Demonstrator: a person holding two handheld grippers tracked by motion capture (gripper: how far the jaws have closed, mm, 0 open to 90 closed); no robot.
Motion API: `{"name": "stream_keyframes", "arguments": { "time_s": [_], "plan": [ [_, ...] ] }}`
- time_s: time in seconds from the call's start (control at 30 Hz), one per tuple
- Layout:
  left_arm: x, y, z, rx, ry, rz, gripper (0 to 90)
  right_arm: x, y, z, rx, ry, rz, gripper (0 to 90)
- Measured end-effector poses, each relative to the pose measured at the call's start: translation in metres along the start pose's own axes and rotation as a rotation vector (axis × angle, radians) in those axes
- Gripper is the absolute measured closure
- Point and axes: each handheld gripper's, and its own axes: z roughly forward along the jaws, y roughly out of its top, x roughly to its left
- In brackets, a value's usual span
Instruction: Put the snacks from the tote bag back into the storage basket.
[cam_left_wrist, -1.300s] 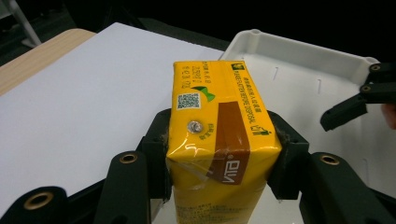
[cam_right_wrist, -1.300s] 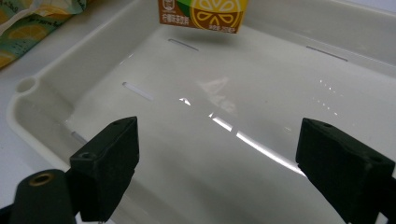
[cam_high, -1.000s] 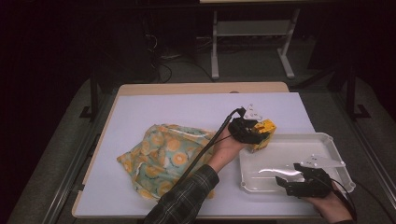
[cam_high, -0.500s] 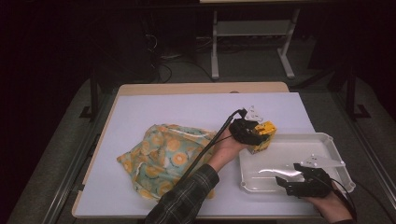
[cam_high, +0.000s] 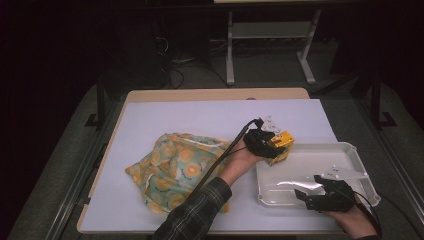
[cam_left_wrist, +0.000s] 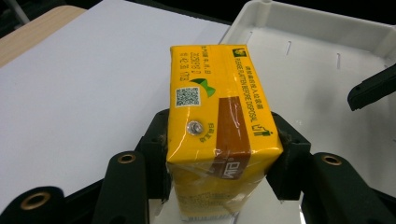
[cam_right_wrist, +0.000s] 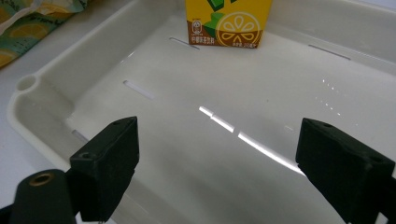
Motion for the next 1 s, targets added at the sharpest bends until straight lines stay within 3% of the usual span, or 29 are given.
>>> {"name": "stream_keyframes", "arguments": {
  "time_s": [0.3,0.37,0.8,1.0],
  "plan": [
    [0.006,-0.003,-0.019,0.059,-0.002,-0.037,33.5,-0.001,0.003,-0.003,0.039,0.016,-0.003,13.0],
    [0.009,-0.004,-0.027,0.082,-0.002,-0.022,30.9,0.000,0.003,-0.004,0.046,0.019,0.005,13.0],
    [0.009,-0.015,-0.073,0.136,-0.017,-0.012,25.6,0.001,0.006,-0.005,0.053,0.028,-0.002,12.2],
    [0.010,-0.024,-0.099,0.125,-0.017,-0.012,23.7,0.001,0.009,-0.003,0.056,0.040,-0.008,13.5]
  ]
}}
